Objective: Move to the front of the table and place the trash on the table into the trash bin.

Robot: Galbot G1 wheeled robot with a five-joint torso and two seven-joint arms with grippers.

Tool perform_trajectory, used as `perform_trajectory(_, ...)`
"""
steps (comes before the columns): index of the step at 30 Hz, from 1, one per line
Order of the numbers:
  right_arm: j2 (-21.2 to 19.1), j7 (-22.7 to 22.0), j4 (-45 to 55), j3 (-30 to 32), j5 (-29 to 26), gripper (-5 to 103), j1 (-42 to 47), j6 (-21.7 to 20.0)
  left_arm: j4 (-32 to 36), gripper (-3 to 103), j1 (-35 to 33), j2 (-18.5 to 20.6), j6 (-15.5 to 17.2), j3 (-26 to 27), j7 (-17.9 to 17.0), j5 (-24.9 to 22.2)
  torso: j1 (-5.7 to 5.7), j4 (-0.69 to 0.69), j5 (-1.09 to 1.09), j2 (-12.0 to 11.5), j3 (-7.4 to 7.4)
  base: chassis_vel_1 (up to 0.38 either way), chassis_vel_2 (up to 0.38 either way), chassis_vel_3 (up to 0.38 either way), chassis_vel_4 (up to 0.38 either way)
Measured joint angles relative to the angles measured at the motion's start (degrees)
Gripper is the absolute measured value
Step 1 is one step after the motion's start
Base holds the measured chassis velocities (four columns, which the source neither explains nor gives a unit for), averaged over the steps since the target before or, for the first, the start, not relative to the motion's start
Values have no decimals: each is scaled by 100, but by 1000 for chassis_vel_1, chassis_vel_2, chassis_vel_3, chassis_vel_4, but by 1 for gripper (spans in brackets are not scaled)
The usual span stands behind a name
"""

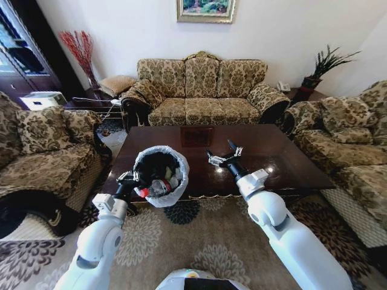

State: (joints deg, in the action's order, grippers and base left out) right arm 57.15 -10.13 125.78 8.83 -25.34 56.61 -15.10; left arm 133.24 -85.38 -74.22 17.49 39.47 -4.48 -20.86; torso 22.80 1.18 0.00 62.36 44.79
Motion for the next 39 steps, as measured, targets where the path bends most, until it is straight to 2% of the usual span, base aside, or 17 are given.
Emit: perform_trajectory(39,0,1,1,0,0,100,0,0,0,3,0,0,5,0,1,0,0,0,0,0,0,0,0,0,0)
